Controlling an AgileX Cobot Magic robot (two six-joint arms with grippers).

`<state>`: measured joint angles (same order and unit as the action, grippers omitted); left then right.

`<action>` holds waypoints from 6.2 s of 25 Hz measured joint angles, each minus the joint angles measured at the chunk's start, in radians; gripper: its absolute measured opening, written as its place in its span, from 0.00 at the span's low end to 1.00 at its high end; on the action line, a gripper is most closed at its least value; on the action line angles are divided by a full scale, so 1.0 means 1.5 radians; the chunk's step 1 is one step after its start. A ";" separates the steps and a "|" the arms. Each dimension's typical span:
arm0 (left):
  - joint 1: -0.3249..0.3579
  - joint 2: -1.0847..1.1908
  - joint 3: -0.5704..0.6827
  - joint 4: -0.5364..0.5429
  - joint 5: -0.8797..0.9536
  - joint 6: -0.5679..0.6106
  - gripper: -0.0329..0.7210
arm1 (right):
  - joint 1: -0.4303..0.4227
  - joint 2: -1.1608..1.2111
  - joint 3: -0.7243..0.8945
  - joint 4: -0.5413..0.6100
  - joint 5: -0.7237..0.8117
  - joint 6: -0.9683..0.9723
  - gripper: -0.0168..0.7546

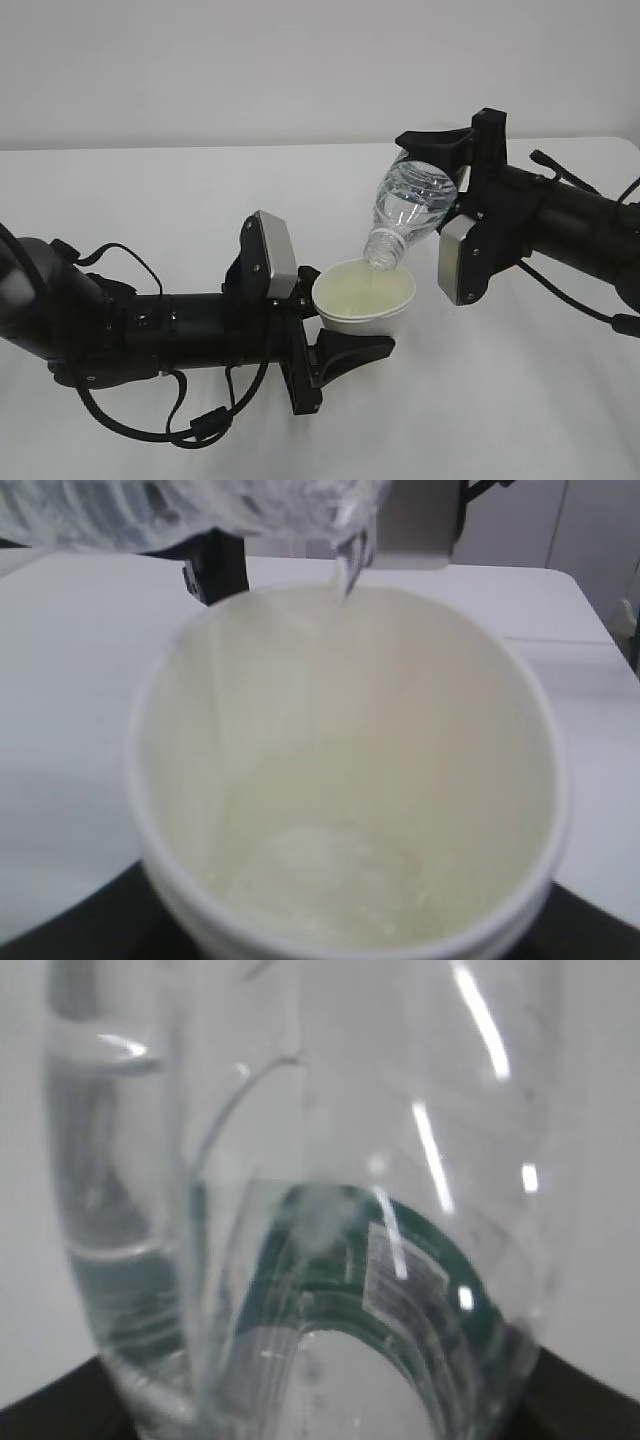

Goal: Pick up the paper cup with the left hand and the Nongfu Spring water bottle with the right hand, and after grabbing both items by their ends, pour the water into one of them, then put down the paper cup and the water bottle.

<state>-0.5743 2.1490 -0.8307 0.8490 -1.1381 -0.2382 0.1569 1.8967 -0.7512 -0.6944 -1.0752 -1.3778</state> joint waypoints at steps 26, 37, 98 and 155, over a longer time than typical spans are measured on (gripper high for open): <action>0.000 0.000 0.000 0.000 0.000 -0.002 0.60 | 0.000 0.000 0.000 -0.003 -0.002 -0.013 0.62; 0.000 0.000 0.000 0.000 0.000 -0.002 0.60 | 0.000 0.000 0.000 -0.003 -0.002 -0.013 0.62; 0.000 0.000 0.000 0.012 0.000 -0.004 0.60 | 0.000 0.000 0.000 -0.004 -0.002 -0.023 0.61; 0.000 0.000 0.000 0.015 0.001 -0.004 0.60 | 0.000 0.000 0.000 -0.004 -0.005 -0.054 0.61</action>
<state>-0.5743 2.1490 -0.8307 0.8714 -1.1363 -0.2437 0.1569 1.8967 -0.7512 -0.7005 -1.0821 -1.4583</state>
